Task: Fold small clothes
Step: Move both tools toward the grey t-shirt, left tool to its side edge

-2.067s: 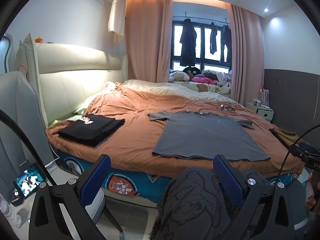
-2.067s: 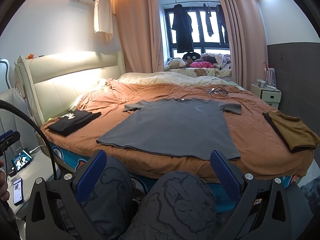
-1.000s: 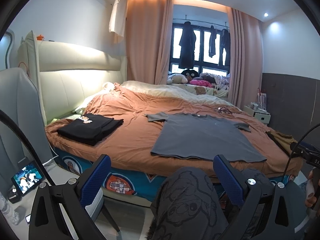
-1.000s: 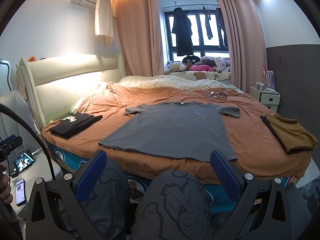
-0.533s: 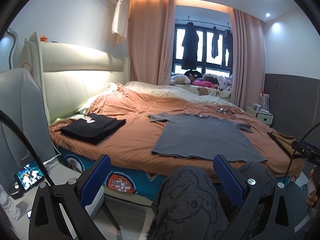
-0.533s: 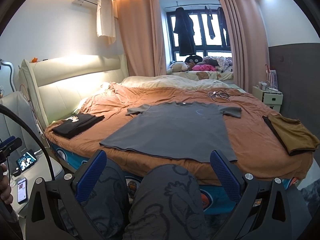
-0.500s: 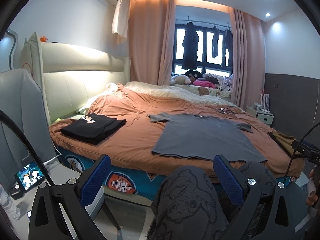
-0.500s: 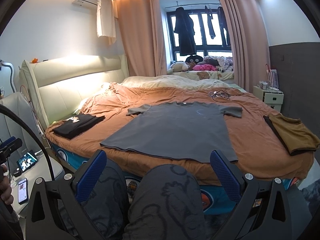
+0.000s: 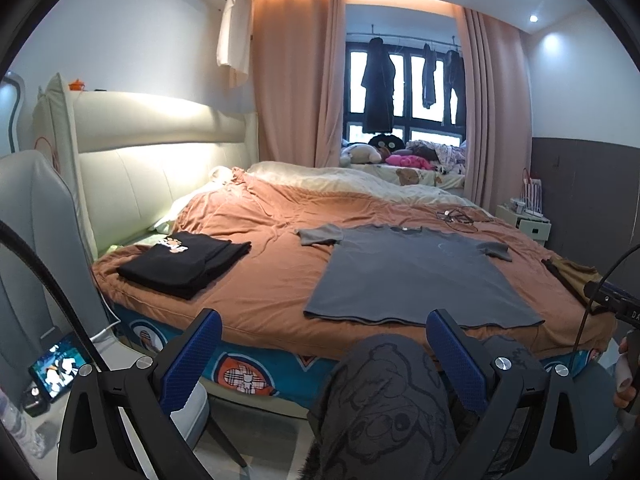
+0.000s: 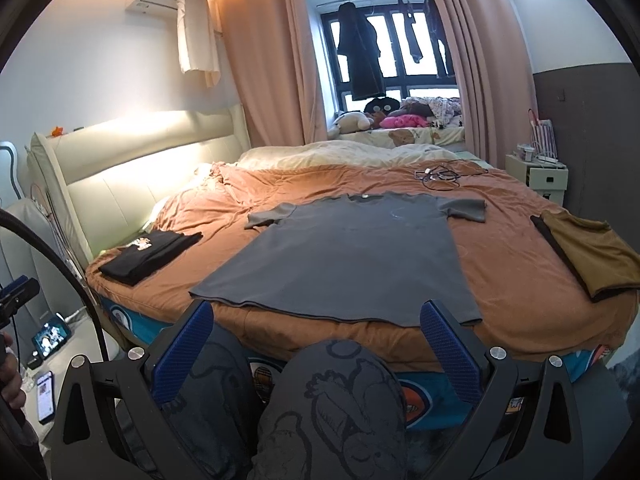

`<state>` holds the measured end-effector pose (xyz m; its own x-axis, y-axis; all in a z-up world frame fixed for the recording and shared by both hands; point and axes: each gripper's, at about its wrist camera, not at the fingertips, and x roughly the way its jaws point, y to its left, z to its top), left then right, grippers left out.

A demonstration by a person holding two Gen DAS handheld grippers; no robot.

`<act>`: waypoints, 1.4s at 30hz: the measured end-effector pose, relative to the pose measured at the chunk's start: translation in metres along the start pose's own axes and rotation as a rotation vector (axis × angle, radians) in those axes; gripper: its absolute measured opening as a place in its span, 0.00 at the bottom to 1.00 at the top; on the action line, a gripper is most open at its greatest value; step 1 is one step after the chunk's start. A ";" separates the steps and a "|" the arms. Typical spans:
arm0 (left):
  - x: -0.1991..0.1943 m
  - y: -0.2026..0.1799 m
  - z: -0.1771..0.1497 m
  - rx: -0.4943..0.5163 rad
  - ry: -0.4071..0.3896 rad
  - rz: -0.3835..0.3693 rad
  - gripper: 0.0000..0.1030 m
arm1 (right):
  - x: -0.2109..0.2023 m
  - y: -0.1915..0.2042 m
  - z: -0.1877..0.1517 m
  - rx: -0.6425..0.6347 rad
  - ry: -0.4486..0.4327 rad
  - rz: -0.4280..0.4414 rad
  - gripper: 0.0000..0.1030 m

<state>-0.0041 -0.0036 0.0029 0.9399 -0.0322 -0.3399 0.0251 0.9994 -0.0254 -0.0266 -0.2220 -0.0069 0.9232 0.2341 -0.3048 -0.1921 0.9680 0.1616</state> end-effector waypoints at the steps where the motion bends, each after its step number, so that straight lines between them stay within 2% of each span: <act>1: 0.004 0.001 0.001 0.001 0.005 0.004 1.00 | 0.003 0.002 0.001 0.001 0.004 0.003 1.00; 12: 0.060 0.023 0.006 -0.010 0.068 0.002 1.00 | 0.056 0.003 0.025 0.015 0.083 -0.013 1.00; 23: 0.126 0.055 0.032 -0.018 0.112 0.015 1.00 | 0.122 0.004 0.076 -0.027 0.143 0.015 1.00; 29: 0.177 0.060 0.044 -0.028 0.170 0.020 1.00 | 0.169 -0.009 0.095 -0.021 0.179 0.040 1.00; 36: 0.233 0.048 0.057 0.005 0.228 0.040 0.99 | 0.221 -0.025 0.110 0.006 0.230 0.068 1.00; 42: 0.280 0.043 0.063 0.022 0.262 0.014 0.88 | 0.262 -0.030 0.126 0.017 0.284 0.073 1.00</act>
<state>0.2812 0.0310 -0.0342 0.8200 -0.0179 -0.5720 0.0225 0.9997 0.0009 0.2631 -0.2012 0.0262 0.7769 0.3210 -0.5417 -0.2466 0.9467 0.2074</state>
